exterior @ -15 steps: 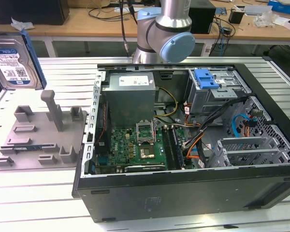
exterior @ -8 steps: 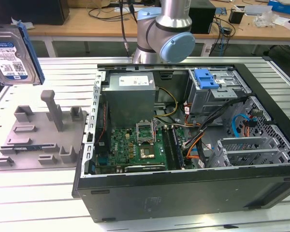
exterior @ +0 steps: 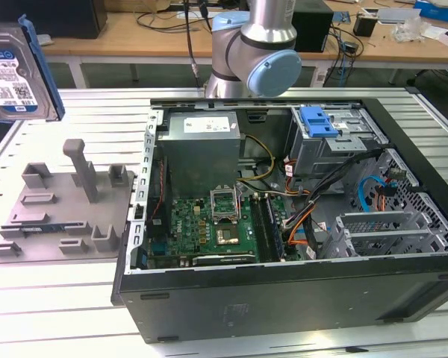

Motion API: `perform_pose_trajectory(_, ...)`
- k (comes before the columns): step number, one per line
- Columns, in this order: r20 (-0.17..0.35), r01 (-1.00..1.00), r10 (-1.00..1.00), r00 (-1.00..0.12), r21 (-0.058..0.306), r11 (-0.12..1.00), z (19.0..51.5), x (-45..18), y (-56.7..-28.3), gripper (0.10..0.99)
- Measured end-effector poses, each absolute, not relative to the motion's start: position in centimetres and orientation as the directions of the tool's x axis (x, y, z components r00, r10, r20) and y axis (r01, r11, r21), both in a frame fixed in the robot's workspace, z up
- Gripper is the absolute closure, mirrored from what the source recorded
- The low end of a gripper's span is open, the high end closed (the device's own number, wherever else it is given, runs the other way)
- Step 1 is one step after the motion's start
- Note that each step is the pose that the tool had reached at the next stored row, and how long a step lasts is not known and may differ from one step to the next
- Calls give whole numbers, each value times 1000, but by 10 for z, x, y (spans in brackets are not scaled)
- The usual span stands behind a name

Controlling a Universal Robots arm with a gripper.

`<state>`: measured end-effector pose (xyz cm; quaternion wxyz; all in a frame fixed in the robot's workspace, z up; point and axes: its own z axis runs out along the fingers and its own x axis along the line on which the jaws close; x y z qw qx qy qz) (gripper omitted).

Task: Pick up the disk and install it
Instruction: 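Pick up the disk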

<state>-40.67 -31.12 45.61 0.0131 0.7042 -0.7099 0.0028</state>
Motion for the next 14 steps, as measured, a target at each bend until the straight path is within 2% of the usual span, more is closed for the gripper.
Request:
perform_pose_trajectory(8, 23, -1000, -1000, -8, 15, 8, 479, -407, -313, 722)
perform_pose_trajectory(14, 23, -1000, -1000, -8, 15, 8, 480, -407, -313, 722)
